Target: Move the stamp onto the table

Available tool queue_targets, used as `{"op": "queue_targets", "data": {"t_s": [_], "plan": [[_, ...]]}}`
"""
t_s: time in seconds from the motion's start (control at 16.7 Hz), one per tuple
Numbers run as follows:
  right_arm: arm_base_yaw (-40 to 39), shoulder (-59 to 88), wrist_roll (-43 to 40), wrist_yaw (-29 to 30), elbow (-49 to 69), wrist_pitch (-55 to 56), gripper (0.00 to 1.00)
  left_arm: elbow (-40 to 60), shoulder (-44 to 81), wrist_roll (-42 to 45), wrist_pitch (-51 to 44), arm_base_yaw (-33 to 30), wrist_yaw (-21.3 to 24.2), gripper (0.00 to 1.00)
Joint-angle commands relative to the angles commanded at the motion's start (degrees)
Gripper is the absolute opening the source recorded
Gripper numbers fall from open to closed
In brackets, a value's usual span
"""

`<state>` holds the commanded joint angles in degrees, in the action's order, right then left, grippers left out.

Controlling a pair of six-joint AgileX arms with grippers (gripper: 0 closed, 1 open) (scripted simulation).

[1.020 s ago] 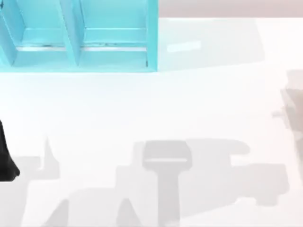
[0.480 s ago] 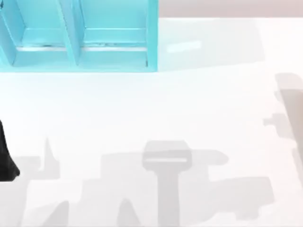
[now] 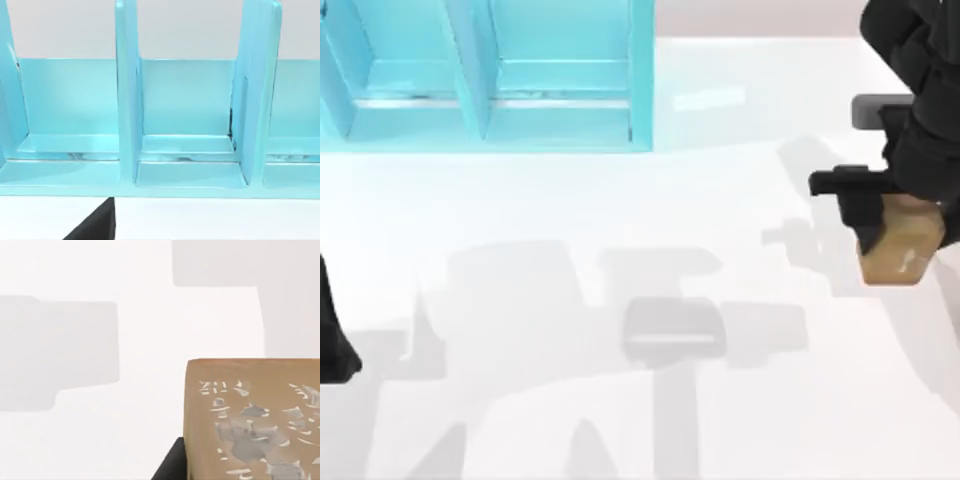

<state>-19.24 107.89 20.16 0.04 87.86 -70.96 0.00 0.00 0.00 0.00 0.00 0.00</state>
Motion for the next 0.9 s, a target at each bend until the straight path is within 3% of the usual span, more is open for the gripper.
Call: {"op": "queue_targets", "data": {"t_s": [0.3,0.9], "plan": [[-9.14,8.75,9.35,0.14,2.79,7.01,0.00,0.00,0.00,0.00,0.00,0.00,0.00,1.00],[-9.18,10.19,9.53,0.09,-0.49,11.65,0.00,0.00,0.00,0.00,0.00,0.00,0.00,1.00]]}}
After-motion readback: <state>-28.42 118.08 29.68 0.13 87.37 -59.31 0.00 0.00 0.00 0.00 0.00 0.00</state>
